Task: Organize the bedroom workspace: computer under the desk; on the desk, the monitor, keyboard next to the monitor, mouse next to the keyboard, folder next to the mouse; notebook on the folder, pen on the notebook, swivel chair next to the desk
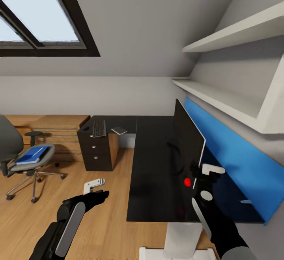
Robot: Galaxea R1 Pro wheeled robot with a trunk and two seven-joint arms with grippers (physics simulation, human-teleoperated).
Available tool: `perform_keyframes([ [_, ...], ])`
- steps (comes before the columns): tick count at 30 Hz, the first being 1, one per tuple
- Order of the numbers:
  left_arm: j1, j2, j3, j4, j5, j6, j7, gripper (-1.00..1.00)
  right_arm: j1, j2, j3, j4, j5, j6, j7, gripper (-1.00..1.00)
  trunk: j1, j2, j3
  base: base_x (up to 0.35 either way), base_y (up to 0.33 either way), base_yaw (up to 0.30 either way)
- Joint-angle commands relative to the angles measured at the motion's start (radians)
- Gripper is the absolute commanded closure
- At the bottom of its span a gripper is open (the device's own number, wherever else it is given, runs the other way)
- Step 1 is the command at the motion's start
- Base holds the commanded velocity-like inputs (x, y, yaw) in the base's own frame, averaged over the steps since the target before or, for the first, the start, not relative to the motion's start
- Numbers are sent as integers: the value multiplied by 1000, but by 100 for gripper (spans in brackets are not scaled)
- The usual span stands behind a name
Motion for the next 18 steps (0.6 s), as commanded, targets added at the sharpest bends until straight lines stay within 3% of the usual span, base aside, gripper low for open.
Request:
perform_keyframes([
  [1,-1,0,0,-1,10,2,10,-100,-1,-1,4,0,-4,-2,-7,-100,0,-1,-2,-332,0,0],
  [13,-1,0,2,2,13,3,10,-100,0,-1,8,8,-6,-2,-5,-100,0,-1,-2,-334,0,0],
  [18,-1,0,5,4,15,3,10,-100,-1,0,12,71,-8,-18,-2,-100,0,-1,-2,-336,9,0],
])
